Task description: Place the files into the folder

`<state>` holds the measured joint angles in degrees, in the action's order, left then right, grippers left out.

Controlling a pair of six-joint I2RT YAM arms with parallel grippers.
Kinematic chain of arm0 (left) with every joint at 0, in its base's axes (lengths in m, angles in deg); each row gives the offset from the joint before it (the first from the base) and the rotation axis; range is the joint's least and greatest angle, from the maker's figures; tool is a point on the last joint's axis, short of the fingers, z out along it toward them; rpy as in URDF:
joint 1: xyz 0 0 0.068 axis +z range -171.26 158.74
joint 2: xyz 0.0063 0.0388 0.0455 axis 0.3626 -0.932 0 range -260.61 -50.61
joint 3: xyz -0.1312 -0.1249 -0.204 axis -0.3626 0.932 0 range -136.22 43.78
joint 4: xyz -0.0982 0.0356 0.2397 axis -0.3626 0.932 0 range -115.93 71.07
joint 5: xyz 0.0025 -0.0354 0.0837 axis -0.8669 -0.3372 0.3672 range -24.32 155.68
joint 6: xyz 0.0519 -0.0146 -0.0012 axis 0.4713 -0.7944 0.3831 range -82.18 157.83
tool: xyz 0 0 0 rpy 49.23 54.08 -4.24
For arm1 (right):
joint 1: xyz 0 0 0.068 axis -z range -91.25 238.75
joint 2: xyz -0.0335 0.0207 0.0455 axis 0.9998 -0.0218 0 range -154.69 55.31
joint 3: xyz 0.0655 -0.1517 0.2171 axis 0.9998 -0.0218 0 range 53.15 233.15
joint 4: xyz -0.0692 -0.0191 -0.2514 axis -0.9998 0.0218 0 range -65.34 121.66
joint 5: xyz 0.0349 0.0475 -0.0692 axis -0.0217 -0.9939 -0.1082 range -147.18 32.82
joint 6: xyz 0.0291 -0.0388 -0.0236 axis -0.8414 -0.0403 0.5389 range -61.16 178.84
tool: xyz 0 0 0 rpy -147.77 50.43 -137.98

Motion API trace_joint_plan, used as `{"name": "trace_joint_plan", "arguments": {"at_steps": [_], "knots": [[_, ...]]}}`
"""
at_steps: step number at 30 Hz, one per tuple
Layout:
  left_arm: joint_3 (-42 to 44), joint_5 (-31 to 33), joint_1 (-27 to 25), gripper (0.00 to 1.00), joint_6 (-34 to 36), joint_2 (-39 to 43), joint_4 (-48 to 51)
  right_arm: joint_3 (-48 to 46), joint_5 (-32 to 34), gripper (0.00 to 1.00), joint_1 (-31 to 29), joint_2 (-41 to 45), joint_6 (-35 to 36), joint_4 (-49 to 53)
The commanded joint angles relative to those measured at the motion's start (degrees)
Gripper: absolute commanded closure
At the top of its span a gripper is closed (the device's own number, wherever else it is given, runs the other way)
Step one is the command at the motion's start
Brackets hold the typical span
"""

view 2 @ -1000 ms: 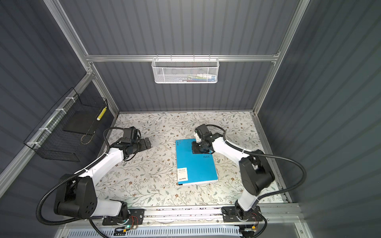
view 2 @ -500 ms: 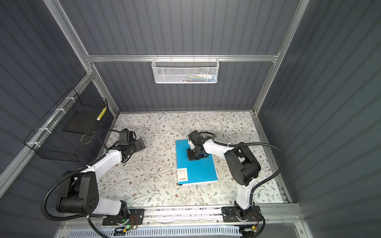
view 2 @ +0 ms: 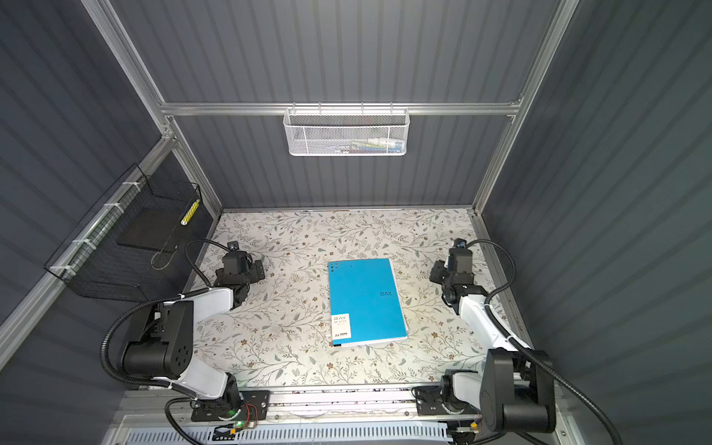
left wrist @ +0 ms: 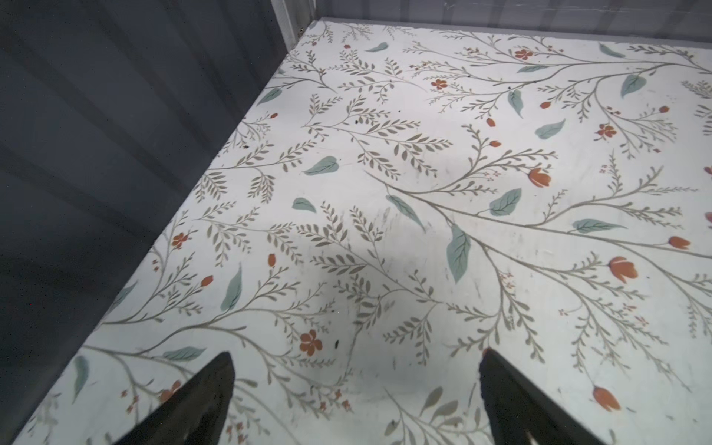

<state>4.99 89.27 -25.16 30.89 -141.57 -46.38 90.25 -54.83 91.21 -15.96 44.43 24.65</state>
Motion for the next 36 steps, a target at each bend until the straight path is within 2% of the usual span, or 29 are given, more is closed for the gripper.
{"name": "trace_joint_plan", "arguments": {"at_steps": [1,4,5,8,10,11,13,15,17,18,20,22,24,27,29,31,36], "knots": [[1.7,-3.7,0.4,0.01,3.3,-2.3,-9.5,-2.0,3.3,0.67,1.7,-2.5,5.1,-10.8],[6.9,-8.4,0.4,0.01,5.4,-4.7,-20.3,-5.5,2.6,0.62,2.3,-5.5,6.2,-20.8],[9.3,-10.9,0.4,0.01,6.4,-5.3,-25.2,-7.0,2.0,0.53,2.3,-5.8,6.3,-24.9],[13.5,-15.8,0.4,0.01,8.4,-7.5,-35.8,-10.9,-0.1,0.35,2.1,-6.2,7.5,-35.0],[11.5,-14.0,0.4,0.01,7.6,-6.7,-30.2,-12.0,0.0,0.21,2.1,-5.0,7.6,-35.6],[11.3,-13.7,0.4,0.01,7.6,-7.2,-30.6,-13.7,0.5,0.16,1.8,-4.0,7.8,-37.9],[11.3,-14.4,0.3,0.01,7.8,-7.4,-30.9,-17.1,2.2,0.11,1.5,-1.7,8.2,-42.0],[11.3,-14.8,0.3,0.01,8.0,-7.2,-30.4,-21.1,3.0,0.06,2.5,-3.7,7.4,-52.3],[11.4,-15.0,0.3,0.01,8.1,-7.4,-31.2,-21.7,-1.9,0.03,3.3,-10.9,8.5,-60.3],[11.3,-14.9,0.3,0.01,8.1,-7.4,-30.8,-22.3,-2.2,0.01,2.3,-13.7,9.9,-65.6],[11.3,-15.0,0.3,0.01,8.1,-7.4,-31.0,-21.0,0.6,0.01,-0.2,-10.3,11.9,-57.3],[11.4,-15.0,0.3,0.01,8.1,-7.4,-31.1,-20.8,3.2,0.01,-0.9,-13.1,11.9,-61.7],[11.4,-15.0,0.3,0.00,8.1,-7.4,-31.1,-18.6,3.7,0.01,-1.0,-11.3,11.5,-54.5],[11.4,-15.0,0.3,0.01,8.1,-7.4,-31.0,-19.6,3.5,0.01,-0.8,-12.9,11.8,-59.1],[11.3,-15.0,0.3,0.01,8.1,-7.4,-31.0,-18.7,3.5,0.01,-0.8,-11.6,11.4,-55.1],[11.3,-15.0,0.3,0.01,8.1,-7.5,-31.0,-19.4,3.5,0.01,-0.8,-12.6,11.6,-57.9],[11.0,-15.0,0.4,0.01,8.0,-7.5,-30.7,-19.4,3.5,0.01,-0.8,-12.4,11.6,-57.7]]}}
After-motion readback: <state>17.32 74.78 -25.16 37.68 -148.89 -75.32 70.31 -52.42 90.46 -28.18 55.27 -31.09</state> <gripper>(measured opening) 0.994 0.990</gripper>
